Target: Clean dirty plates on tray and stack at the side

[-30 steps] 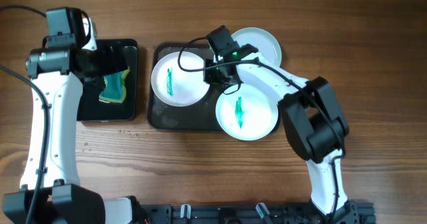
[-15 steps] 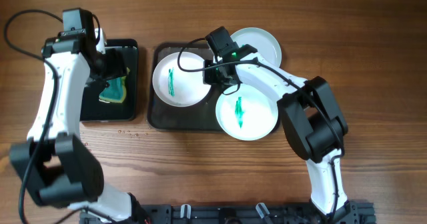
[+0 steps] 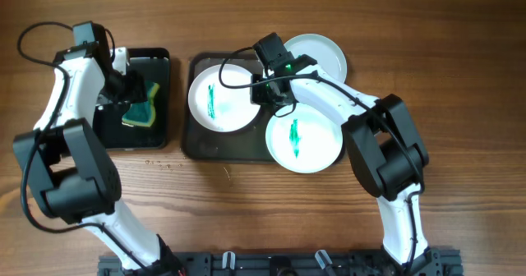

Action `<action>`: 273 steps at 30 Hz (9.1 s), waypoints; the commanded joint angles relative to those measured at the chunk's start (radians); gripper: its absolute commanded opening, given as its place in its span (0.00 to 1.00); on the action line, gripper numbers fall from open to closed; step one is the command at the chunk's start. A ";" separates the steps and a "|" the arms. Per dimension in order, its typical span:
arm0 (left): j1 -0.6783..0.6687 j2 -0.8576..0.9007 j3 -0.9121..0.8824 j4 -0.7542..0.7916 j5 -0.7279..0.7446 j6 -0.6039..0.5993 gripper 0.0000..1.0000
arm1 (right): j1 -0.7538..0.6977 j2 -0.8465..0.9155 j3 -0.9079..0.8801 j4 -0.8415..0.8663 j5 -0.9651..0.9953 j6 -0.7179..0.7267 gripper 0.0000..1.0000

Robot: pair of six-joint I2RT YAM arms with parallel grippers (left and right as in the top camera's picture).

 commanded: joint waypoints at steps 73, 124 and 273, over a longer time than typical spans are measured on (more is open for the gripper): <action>-0.480 0.100 -0.223 0.237 0.529 -0.321 0.04 | -0.022 0.028 -0.019 -0.051 -0.036 0.023 0.04; -0.500 0.099 -0.164 0.443 -0.078 -0.456 0.04 | -0.092 0.028 -0.114 0.039 -0.394 -0.082 0.04; -0.071 -0.401 -0.116 0.093 0.277 -0.364 0.04 | 0.179 -0.502 -0.106 -0.159 0.834 -0.176 0.04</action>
